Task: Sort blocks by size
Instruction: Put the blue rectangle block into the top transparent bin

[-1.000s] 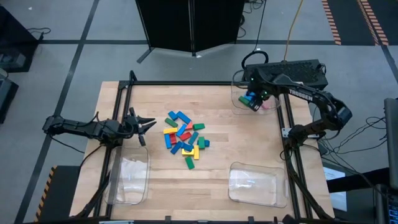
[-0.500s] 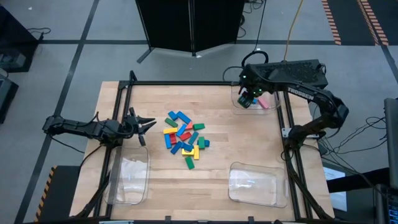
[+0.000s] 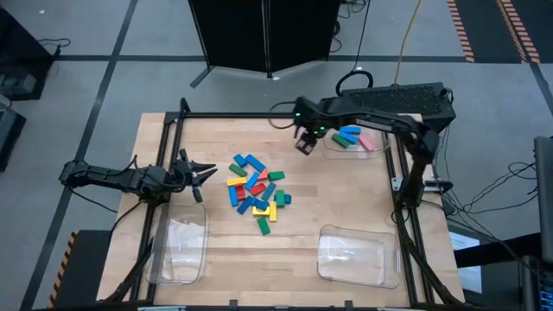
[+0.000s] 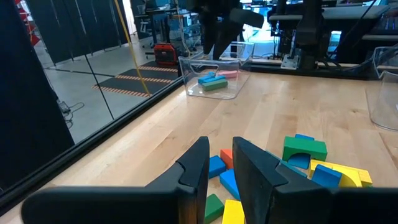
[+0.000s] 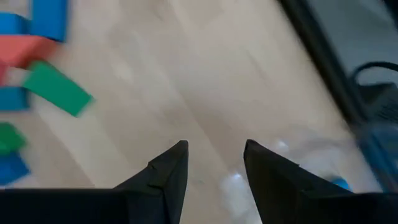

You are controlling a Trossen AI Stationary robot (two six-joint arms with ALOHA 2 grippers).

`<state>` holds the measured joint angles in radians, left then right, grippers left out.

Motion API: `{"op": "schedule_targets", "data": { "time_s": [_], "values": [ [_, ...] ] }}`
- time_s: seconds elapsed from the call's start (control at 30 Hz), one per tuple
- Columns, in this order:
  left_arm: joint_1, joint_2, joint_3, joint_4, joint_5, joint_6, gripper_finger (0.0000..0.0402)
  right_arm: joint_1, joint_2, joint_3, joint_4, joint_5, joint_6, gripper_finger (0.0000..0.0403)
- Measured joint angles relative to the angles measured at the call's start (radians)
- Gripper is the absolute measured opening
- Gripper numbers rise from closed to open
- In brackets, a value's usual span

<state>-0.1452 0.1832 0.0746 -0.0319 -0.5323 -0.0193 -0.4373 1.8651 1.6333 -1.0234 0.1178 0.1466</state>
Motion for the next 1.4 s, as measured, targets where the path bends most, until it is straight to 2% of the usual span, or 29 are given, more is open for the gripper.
{"op": "schedule_targets", "data": {
  "time_s": [0.43, 0.67, 0.9, 1.07, 1.13, 1.23, 1.4],
  "values": [
    [0.0, 0.0, 0.0, -0.003, 0.0, 0.0, 0.0075, 0.053, 0.383, 0.496, -0.018, -0.155, -0.001, 0.0151],
    [0.0, 0.0, 0.0, -0.007, 0.0, 0.0, 0.0075, 0.053, 0.552, 0.716, -0.066, -0.177, 0.011, 0.0151],
    [0.0, 0.0, 0.0, -0.014, 0.001, -0.007, 0.0075, 0.061, 0.584, 0.71, -0.034, -0.201, 0.074, 0.0151],
    [0.007, 0.039, 0.0, -0.014, 0.0, -0.053, 0.0075, 0.091, 0.575, 0.714, -0.081, -0.188, 0.005, 0.0148],
    [0.023, 0.074, 0.0, -0.005, 0.0, -0.065, 0.0078, 0.105, 0.559, 0.714, -0.128, -0.139, -0.027, 0.0143],
    [0.055, 0.144, 0.013, -0.011, 0.016, -0.092, 0.0103, 0.123, 0.526, 0.714, -0.215, -0.051, -0.069, 0.0132],
    [0.105, 0.303, 0.068, -0.016, 0.074, -0.13, 0.0188, 0.125, 0.471, 0.715, -0.323, -0.036, -0.092, 0.0122]
  ]
}}
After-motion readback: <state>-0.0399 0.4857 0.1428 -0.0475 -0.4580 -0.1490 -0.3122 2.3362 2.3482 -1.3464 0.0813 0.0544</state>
